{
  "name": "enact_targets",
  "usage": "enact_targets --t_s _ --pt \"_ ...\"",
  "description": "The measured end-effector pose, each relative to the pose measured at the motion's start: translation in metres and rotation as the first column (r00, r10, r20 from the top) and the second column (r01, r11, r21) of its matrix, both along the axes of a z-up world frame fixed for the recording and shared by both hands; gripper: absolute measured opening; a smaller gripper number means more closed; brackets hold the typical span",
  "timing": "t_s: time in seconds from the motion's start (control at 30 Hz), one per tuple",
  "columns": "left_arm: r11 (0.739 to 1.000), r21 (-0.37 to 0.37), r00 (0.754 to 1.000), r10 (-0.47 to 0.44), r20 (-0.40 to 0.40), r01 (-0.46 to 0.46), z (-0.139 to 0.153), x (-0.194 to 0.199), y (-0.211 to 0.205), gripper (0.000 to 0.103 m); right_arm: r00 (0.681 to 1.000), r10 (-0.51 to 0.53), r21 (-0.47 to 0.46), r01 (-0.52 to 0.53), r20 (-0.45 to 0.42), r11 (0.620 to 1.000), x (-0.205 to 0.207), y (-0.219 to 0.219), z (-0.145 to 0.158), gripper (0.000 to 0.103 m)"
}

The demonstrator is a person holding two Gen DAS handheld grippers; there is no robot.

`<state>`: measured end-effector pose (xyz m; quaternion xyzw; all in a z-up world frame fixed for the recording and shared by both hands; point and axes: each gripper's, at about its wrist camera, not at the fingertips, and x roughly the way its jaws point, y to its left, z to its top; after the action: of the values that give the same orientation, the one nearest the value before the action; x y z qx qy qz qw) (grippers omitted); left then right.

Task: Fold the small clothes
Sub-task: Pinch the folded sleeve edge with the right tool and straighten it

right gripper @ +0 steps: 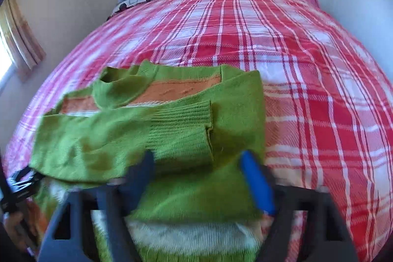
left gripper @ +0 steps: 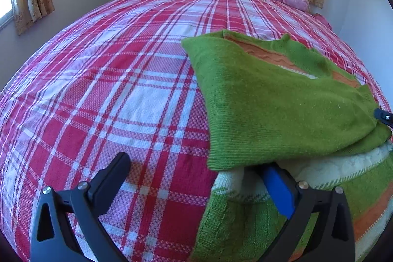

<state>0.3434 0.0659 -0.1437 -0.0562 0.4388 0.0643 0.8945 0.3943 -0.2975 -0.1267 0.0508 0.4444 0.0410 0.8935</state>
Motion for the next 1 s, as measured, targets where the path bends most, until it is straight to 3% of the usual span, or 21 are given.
enact_targets --t_s 0.03,0.1,0.23,0.37,0.53,0.63,0.7,0.73,0.87,1.0 --pt "1.0 0.0 1.0 0.001 0.0 -0.001 0.0 0.0 -0.001 0.103 1.0 0.015 -0.008 -0.015 -0.004 1.0 0.001 0.003 -0.001 0.019" --pt "1.0 0.0 1.0 0.0 0.0 0.0 0.0 0.0 0.0 0.103 0.999 0.025 -0.066 -0.024 0.021 0.998 -0.004 0.009 0.001 0.004" --pt "1.0 -0.011 1.0 0.002 0.002 -0.002 0.0 0.0 0.002 0.103 0.993 0.055 -0.114 -0.043 0.102 0.993 -0.024 0.005 0.022 0.003" --pt "1.0 -0.011 1.0 0.003 0.001 -0.003 0.0 0.001 0.002 0.103 0.989 -0.009 -0.134 0.029 0.148 0.991 -0.036 -0.016 0.035 0.003" --pt "1.0 -0.007 1.0 0.004 0.0 -0.004 0.0 0.0 0.002 0.103 0.998 -0.04 -0.104 0.045 0.053 0.994 -0.027 -0.035 0.012 0.004" --pt "1.0 -0.013 1.0 0.004 -0.002 -0.004 0.001 -0.002 0.003 0.103 0.995 -0.081 -0.077 0.086 0.062 0.993 -0.031 -0.044 0.012 0.017" --pt "1.0 -0.021 1.0 0.011 -0.004 -0.011 0.005 -0.01 0.007 0.103 0.989 -0.134 -0.067 0.138 0.063 0.988 -0.035 -0.053 0.018 0.037" --pt "1.0 -0.014 1.0 0.019 -0.004 -0.019 0.007 -0.015 0.008 0.103 0.987 -0.146 -0.063 0.15 0.07 0.987 -0.037 -0.055 0.021 0.041" --pt "0.999 0.017 0.997 0.037 0.068 -0.038 0.027 -0.038 0.012 0.103 0.986 -0.106 -0.026 0.11 0.128 0.994 -0.047 -0.049 0.042 0.047" --pt "0.997 -0.002 0.98 0.071 0.184 -0.072 0.056 -0.043 0.013 0.103 0.988 0.03 0.009 -0.031 0.148 0.999 -0.046 -0.013 0.049 0.052"
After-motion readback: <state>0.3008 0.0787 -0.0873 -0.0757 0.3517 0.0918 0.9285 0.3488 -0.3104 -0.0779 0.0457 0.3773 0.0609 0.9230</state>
